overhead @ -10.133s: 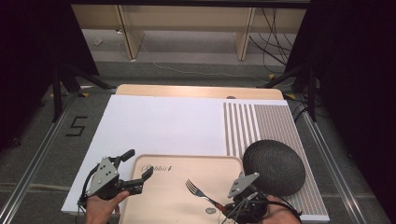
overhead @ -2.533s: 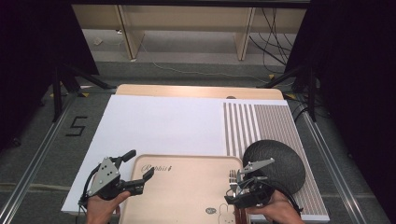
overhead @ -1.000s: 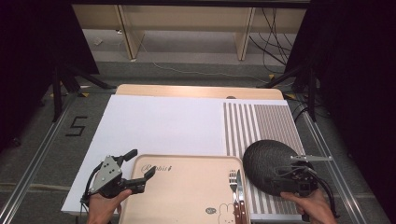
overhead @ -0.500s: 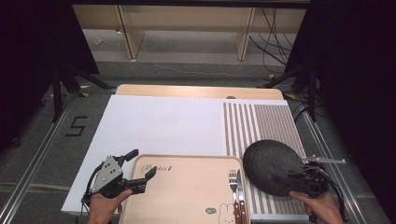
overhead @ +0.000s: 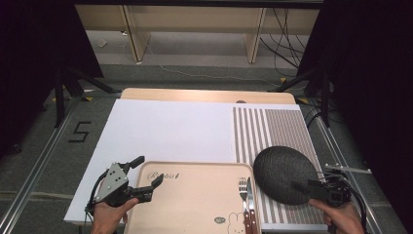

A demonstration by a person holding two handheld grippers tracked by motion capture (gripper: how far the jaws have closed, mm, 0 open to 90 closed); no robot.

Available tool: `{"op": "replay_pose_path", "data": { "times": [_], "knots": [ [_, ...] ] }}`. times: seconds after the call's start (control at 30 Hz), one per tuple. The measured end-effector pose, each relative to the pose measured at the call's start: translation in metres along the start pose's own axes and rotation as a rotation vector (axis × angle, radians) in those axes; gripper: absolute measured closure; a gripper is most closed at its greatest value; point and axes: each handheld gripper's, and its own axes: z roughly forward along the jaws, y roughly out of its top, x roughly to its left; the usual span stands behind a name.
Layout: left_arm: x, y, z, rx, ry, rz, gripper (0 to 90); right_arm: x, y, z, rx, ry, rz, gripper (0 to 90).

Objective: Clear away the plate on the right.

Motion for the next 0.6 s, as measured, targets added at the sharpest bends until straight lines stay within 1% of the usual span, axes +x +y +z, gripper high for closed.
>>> {"op": "replay_pose_path", "data": {
  "times": [0.03,0.07,0.1,0.13,0.17,0.2,0.23,0.27,0.3,0.33,0.37,0.4,0.43,0.47,0.5,0.53,0.57,0.6],
  "knots": [
    [0.000,0.000,0.000,-0.001,-0.001,0.000,16.3,-0.001,0.000,-0.001,-0.002,0.007,0.011,20.5],
    [0.000,-0.001,0.000,0.000,-0.002,0.001,16.3,-0.002,0.000,-0.002,0.004,0.002,0.022,20.5],
    [0.000,-0.001,-0.001,-0.001,-0.002,-0.001,16.3,-0.003,0.000,-0.003,-0.004,-0.002,0.026,20.6],
    [0.000,0.000,-0.001,-0.001,-0.001,-0.001,16.3,-0.005,0.000,-0.004,0.003,-0.003,0.040,20.7],
    [0.000,0.000,0.000,-0.004,-0.003,-0.002,16.3,-0.008,-0.001,-0.004,-0.010,0.000,0.027,20.9],
    [0.000,0.000,0.000,-0.004,-0.004,0.002,16.3,-0.009,-0.002,-0.005,-0.013,-0.009,0.049,21.1],
    [-0.001,0.000,0.000,-0.004,-0.006,0.003,16.3,-0.009,-0.002,-0.007,0.004,-0.022,0.072,21.1],
    [-0.001,0.000,0.001,-0.003,-0.006,0.003,16.3,-0.012,-0.003,-0.007,-0.013,-0.025,0.061,21.2],
    [-0.001,0.000,0.002,-0.007,-0.009,0.002,16.3,-0.012,-0.003,-0.009,0.006,-0.024,0.078,21.5],
    [-0.002,0.000,0.002,-0.001,-0.007,0.003,16.3,-0.015,-0.005,-0.008,-0.018,-0.033,0.051,21.5],
    [-0.002,0.000,0.003,-0.001,-0.010,-0.001,16.3,-0.014,-0.005,-0.009,-0.001,-0.015,0.087,21.5],
    [-0.002,0.000,0.002,0.000,-0.013,0.004,16.3,-0.018,-0.007,-0.008,-0.018,-0.021,0.062,21.5],
    [-0.002,0.000,0.002,-0.001,-0.013,0.007,16.3,-0.017,-0.008,-0.009,-0.008,-0.018,0.098,21.5],
    [-0.002,0.001,0.002,-0.002,-0.013,0.008,16.3,-0.020,-0.008,-0.010,-0.013,-0.019,0.089,21.5],
    [-0.002,0.001,0.002,-0.014,-0.016,0.006,16.3,-0.022,-0.009,-0.010,-0.021,-0.015,0.071,21.5],
    [-0.002,0.001,0.001,-0.003,-0.011,0.006,16.3,-0.022,-0.009,-0.011,-0.032,-0.025,0.090,21.5],
    [-0.002,0.001,0.001,-0.005,-0.011,0.005,16.3,-0.023,-0.010,-0.012,-0.032,-0.018,0.102,21.5],
    [-0.002,0.001,0.001,-0.004,-0.011,0.006,16.3,-0.025,-0.010,-0.012,-0.036,-0.027,0.099,21.5]
  ]
}}
